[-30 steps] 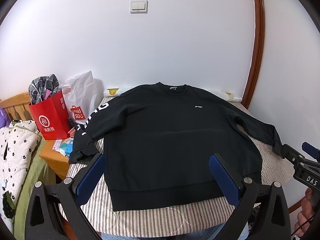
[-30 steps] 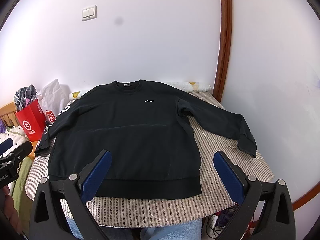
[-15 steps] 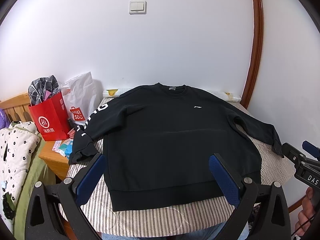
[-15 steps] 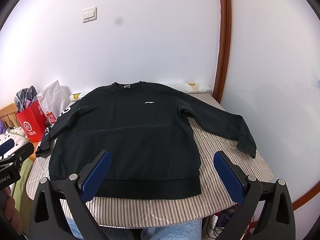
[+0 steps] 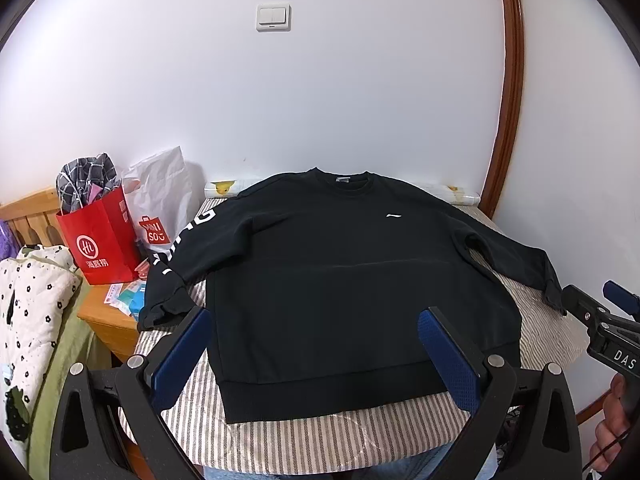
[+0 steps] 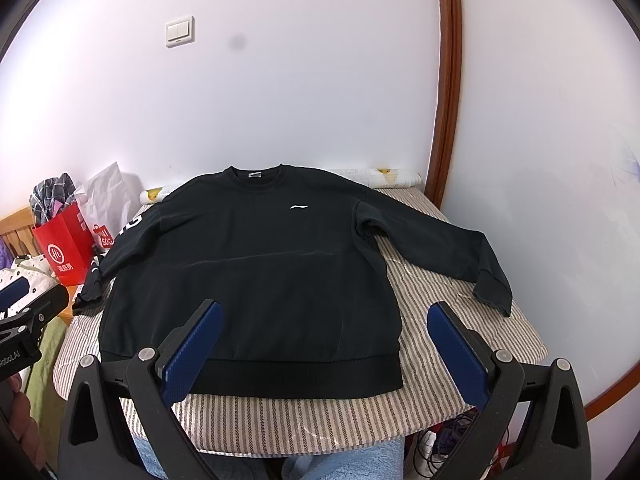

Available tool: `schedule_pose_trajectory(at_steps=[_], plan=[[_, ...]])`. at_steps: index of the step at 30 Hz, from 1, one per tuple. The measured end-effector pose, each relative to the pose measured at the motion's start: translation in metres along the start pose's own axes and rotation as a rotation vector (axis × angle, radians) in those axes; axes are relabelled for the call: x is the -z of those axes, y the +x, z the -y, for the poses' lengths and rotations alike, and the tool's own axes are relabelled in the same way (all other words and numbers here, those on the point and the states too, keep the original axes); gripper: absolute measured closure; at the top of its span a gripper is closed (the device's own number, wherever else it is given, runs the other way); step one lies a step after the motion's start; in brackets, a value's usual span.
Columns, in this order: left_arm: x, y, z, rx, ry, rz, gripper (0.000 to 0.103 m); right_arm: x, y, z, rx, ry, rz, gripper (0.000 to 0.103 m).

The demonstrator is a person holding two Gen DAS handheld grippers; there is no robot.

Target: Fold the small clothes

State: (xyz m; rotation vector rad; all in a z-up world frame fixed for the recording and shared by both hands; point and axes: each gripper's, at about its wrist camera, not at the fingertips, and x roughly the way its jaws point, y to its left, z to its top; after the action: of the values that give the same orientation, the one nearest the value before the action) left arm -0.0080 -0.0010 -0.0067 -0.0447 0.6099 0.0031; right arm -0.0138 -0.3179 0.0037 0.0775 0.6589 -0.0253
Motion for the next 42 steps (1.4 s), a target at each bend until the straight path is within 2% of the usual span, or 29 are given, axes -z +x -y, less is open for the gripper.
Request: schedule_pose_trajectory(at_steps=[16,19,22,29,36,42], plan=[[-0.006,0.002,0.002,0.025,0.016,0.025,0.0,0.0,0.003,0.0,-0.015,-0.004,0.003,0.002],[-0.002,0.013,-0.006,0.038,0.004,0.014,0.0,0.003,0.013,-0.004,-0.026,-0.023,-0.018,0.002],[0.005,0.032,-0.017,0.006,0.014,-0.011,0.0,0.006,0.028,-0.012,-0.026,-0.043,-0.042,0.002],[0.023,0.089,-0.069,-0.087,-0.015,-0.109,0.0,0.018,0.067,-0.031,-0.027,-0.112,-0.062,0.003],[0.043,0.132,-0.138,-0.186,-0.076,-0.184,0.0,0.025,0.112,-0.041,-0.071,-0.102,-0.118,0.003],[0.053,0.165,-0.182,-0.202,-0.159,-0.27,0.004,0.025,0.152,-0.049,-0.072,-0.101,-0.194,0.003]])
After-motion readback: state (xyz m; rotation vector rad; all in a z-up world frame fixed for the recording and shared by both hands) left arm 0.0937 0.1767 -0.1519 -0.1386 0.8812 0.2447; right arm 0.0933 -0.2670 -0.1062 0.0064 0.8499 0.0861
